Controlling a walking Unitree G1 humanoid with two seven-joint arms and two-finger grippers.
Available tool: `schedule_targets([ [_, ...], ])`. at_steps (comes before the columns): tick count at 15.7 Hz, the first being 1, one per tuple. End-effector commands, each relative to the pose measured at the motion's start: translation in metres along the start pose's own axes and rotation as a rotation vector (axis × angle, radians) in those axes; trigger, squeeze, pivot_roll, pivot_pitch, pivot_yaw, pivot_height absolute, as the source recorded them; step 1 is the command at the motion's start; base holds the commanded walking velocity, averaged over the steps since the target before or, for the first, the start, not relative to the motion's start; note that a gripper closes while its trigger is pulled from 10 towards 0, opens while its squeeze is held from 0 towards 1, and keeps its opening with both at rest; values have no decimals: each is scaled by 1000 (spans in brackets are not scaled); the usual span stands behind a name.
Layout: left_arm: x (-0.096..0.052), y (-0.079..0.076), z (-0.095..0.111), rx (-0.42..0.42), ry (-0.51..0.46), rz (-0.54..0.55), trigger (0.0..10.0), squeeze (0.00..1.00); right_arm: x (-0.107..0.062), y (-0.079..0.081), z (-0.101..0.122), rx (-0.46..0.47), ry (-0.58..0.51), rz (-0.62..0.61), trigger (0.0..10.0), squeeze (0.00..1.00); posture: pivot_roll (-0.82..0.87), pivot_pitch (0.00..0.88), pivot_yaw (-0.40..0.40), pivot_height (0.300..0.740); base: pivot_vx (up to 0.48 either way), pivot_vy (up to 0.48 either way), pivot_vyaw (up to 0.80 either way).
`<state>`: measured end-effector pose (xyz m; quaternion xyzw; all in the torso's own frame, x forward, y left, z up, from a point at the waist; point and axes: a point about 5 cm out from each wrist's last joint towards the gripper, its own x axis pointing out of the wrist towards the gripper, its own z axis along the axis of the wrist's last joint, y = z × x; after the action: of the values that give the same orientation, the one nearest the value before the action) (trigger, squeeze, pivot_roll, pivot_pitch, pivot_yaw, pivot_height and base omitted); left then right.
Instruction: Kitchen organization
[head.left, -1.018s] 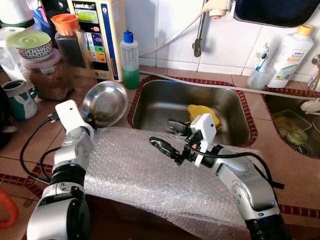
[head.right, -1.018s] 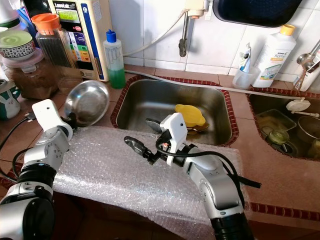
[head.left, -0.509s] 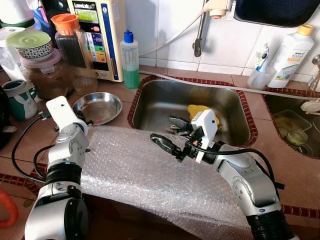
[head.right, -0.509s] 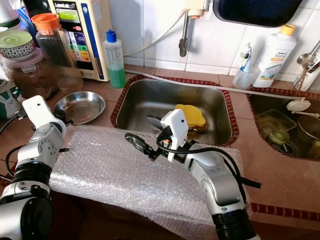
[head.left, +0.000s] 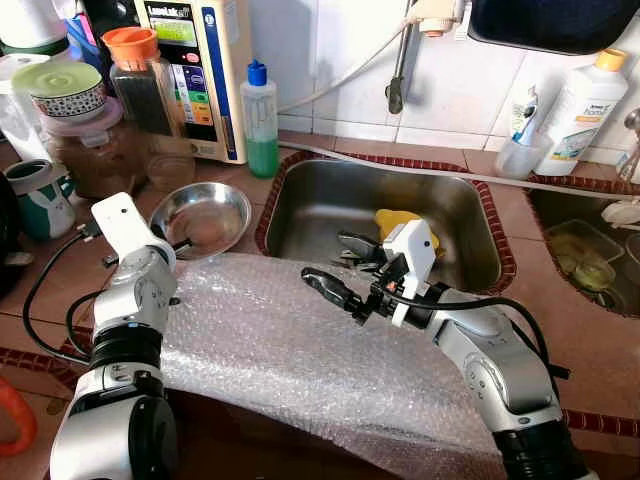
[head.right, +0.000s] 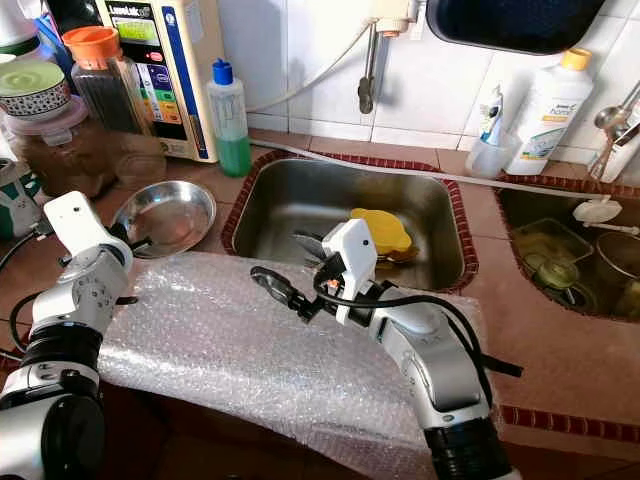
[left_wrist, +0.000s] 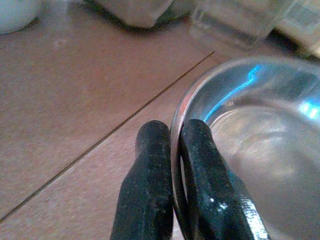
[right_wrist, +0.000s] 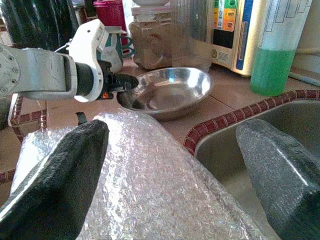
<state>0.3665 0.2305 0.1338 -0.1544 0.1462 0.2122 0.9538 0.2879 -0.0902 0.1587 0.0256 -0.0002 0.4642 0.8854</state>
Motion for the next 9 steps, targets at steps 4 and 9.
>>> schedule_targets([
  [4,-1,5,-11,-5,15,21,0,0,1,-1,0,-11,8,13,10000,1000,38,0,19,740,0,0,0],
  [9,-8,-7,-10,-97,-89,-95,0,0,0,-5,-4,2,16,-18,10000,0,37,0,15,740,0,0,0],
])
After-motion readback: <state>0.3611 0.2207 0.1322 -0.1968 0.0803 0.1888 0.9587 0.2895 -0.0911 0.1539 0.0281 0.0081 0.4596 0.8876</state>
